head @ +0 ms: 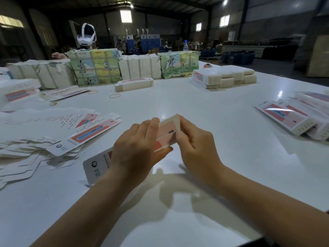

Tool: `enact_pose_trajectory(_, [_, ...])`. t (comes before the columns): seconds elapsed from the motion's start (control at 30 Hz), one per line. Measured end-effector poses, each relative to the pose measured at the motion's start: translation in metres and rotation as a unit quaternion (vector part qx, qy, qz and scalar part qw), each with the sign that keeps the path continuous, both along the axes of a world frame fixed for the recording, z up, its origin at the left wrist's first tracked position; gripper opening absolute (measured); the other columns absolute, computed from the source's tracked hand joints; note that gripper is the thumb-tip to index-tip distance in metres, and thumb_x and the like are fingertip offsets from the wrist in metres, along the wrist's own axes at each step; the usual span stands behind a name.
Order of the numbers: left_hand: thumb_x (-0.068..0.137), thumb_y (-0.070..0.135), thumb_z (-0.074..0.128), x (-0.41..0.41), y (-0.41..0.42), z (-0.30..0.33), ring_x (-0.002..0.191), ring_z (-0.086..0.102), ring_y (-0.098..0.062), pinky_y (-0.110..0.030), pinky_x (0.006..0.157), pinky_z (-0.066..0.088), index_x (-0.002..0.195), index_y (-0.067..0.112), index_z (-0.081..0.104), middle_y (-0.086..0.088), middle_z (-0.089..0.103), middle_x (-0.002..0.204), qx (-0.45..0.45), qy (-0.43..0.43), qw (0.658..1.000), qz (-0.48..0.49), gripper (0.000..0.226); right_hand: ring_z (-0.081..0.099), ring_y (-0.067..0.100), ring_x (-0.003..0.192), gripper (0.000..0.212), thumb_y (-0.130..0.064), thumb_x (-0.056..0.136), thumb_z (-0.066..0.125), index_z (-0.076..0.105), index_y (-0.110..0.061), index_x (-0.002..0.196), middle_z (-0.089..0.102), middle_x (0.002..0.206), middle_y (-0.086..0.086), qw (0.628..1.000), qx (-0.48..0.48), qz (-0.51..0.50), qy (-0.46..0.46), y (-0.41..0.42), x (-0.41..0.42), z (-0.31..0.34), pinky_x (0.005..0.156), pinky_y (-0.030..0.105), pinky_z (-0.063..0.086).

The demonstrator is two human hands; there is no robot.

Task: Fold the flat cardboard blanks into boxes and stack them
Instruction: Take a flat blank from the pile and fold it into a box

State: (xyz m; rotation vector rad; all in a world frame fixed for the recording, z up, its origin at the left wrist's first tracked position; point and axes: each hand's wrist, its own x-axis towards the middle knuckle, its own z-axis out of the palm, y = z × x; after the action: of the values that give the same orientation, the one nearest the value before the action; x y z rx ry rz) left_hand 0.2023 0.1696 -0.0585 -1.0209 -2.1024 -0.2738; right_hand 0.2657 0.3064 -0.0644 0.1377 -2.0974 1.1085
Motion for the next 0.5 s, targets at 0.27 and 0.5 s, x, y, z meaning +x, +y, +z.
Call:
enact_pose_trajectory(0.27, [0.084,0.046,0.044,0.011,0.004,0.000,0.057,0.060,-0.029,-0.027,0.042,0.043,0.104,-0.003,0.066,-0.012,0.065,0.075,-0.015,-0.034,0.998,0.047,0.057,0.046,0.020,0.061,0.010,-0.006,0.093,0.041,0.052,-0.007,0.091,0.055,0.070,0.002,0.987,0.139,-0.039,-0.068,0.001,0.002,-0.001,0.058,0.030,0.037])
enact_pose_trajectory(0.5, [0.077,0.053,0.050,-0.006,-0.013,0.003,0.064,0.062,-0.031,-0.035,0.046,0.049,0.116,0.000,0.059,-0.014,0.066,0.087,-0.042,-0.103,0.994,0.018,0.066,0.036,0.005,0.133,0.066,-0.017,0.093,0.052,0.020,-0.031,0.149,0.036,0.148,-0.011,0.986,0.010,0.060,-0.158,0.010,-0.006,-0.002,0.109,0.019,0.030])
